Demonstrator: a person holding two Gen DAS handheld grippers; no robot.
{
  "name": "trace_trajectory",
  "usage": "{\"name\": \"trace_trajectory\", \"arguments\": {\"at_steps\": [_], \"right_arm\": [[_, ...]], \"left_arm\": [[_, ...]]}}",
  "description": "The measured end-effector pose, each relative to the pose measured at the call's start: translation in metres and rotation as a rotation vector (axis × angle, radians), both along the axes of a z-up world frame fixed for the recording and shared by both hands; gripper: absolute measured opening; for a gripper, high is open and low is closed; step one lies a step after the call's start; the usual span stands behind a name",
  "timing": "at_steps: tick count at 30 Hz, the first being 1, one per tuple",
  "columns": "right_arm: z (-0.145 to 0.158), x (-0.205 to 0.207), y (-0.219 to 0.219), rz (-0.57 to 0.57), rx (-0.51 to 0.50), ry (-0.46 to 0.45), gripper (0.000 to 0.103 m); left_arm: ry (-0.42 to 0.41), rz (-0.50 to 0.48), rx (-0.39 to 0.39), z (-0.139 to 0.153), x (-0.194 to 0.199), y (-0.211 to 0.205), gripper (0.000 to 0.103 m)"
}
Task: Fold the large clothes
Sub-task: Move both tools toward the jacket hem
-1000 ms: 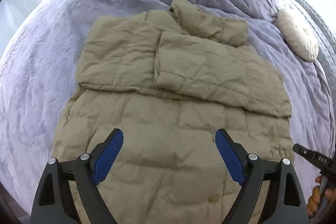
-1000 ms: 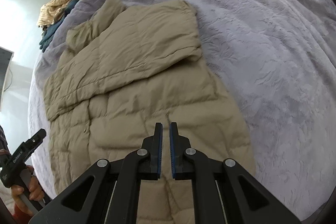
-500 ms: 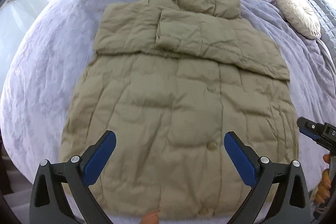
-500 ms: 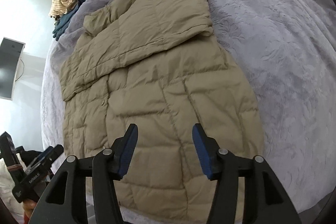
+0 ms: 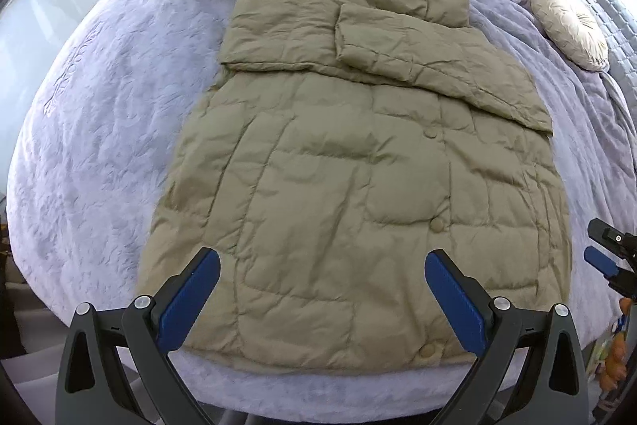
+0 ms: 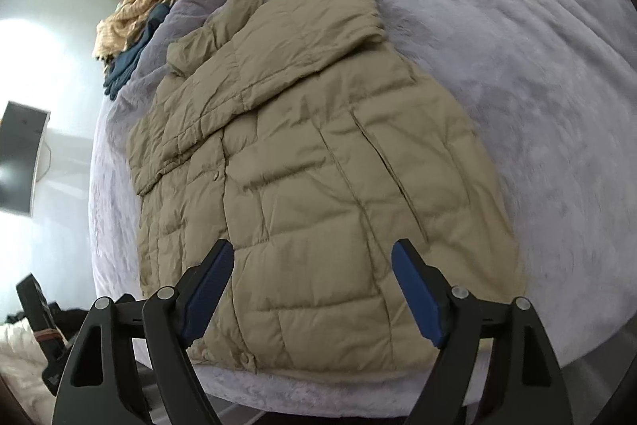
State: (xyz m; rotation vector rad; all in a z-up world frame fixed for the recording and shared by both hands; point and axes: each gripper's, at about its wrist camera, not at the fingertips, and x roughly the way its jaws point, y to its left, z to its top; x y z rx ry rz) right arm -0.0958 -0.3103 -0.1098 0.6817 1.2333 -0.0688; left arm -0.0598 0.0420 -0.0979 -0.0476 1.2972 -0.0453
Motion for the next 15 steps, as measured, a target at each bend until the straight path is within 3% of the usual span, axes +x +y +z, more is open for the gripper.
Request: {"name": "trace_trajectory", "arguments": {"at_steps": [2, 3, 9, 15], "right_arm": [[-0.002, -0.01, 0.004, -0.024, 0.002, 0.006, 0.092], [-0.004, -0.015, 0.006, -0.036, 0.009, 0.008, 0.103], [-0.014, -0.047, 0.026, -0.092, 0.053, 0.033, 0.103], [-0.028, -0.068, 0.037, -0.171, 0.111, 0.051, 0.103]], "left_arm": [[0.01, -0.018, -0.003, -0.005, -0.006, 0.008, 0.103], [0.015, -0.025, -0.003, -0.007, -0.008, 0.011, 0.103], [0.045, -0.046, -0.018, -0.018, -0.025, 0.035, 0.103], [0.049, -0.06, 0.025, -0.025, -0.035, 0.053, 0.103]]}}
